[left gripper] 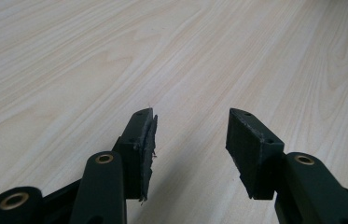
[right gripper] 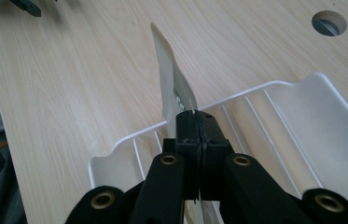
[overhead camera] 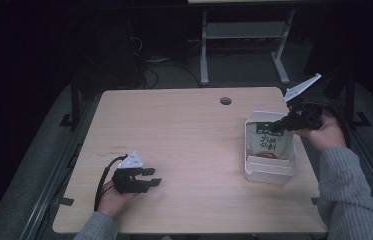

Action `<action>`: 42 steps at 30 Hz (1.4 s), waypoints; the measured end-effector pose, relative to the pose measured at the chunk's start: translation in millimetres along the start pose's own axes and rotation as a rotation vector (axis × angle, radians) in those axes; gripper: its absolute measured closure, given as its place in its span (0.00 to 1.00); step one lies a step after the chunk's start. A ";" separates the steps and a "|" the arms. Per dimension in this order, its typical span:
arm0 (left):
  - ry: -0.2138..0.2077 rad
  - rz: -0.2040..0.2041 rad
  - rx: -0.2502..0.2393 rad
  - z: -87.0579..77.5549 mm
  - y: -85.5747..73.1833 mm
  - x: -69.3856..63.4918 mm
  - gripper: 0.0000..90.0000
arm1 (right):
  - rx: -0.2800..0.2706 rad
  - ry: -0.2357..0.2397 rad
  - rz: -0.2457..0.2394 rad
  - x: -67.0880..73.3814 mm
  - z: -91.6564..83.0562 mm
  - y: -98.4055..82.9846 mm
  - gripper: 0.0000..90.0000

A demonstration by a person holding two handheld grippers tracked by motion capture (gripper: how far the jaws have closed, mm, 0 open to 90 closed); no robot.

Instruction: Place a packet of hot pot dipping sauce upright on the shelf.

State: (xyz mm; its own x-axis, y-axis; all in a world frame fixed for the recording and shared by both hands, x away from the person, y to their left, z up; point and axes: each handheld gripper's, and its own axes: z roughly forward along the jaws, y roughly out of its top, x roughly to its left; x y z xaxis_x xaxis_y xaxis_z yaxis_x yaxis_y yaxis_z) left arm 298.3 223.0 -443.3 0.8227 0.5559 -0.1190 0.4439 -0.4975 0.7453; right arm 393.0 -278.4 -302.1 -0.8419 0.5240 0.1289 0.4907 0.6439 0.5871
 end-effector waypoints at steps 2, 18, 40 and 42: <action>-0.001 -0.001 0.001 0.5 0.0 -0.2 0.57 | -0.011 -0.004 0.007 -0.6 -2.0 -3.1 0.98; 0.000 0.000 0.004 1.1 0.1 -0.6 0.56 | -0.026 0.005 0.031 4.1 -2.1 -9.8 0.88; -0.003 -0.009 0.005 1.0 -0.4 0.3 0.54 | -0.040 0.014 -0.009 25.9 6.7 15.9 0.71; -0.003 -0.009 0.004 1.0 -0.4 0.3 0.54 | -0.042 0.014 -0.011 27.9 8.1 18.8 0.70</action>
State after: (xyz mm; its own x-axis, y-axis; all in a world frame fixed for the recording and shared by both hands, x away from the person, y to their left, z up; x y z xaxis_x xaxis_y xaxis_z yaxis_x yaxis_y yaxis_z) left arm 298.8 222.7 -444.2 0.8197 0.5585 -0.1275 0.4528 -0.4954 0.7413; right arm 380.6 -247.2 -293.9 -0.8507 0.5084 0.1333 0.4714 0.6257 0.6215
